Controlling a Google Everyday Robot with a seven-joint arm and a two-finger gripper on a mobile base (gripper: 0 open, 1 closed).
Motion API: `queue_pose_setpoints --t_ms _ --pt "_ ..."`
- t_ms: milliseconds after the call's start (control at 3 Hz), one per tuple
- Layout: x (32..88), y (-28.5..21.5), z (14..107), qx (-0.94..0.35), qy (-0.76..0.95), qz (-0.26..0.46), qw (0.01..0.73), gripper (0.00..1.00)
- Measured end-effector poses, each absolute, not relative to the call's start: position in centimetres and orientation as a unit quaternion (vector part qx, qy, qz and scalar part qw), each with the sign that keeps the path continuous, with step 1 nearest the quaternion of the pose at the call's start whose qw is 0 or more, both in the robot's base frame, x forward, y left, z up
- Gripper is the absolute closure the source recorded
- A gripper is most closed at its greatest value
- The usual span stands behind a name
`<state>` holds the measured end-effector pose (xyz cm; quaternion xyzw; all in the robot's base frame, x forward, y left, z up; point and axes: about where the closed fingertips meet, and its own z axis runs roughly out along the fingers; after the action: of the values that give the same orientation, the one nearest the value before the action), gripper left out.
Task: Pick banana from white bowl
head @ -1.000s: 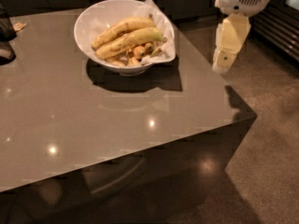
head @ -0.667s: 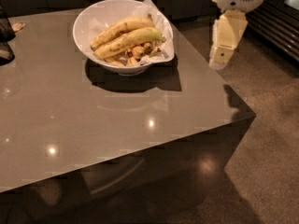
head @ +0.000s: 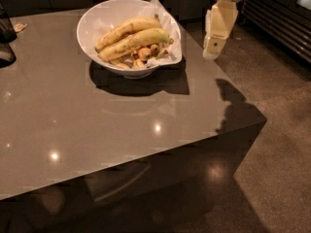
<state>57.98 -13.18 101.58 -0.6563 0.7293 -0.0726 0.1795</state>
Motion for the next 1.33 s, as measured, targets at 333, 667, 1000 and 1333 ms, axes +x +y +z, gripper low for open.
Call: queue_pose_setpoints --t_ms 333,667,1000,1333 --pt "60.2 -11.0 101.7 -0.675 0.712 -0.071 0.179 0.0" --pt "61.8 -8.8 100.8 -0.692 0.699 -0.065 0.17 0.06" --pt "63.0 -6.7 99.6 -0.707 0.687 -0.06 0.158 0.17" --pt "63.9 -5.4 98.9 -0.714 0.681 -0.058 0.15 0.23"
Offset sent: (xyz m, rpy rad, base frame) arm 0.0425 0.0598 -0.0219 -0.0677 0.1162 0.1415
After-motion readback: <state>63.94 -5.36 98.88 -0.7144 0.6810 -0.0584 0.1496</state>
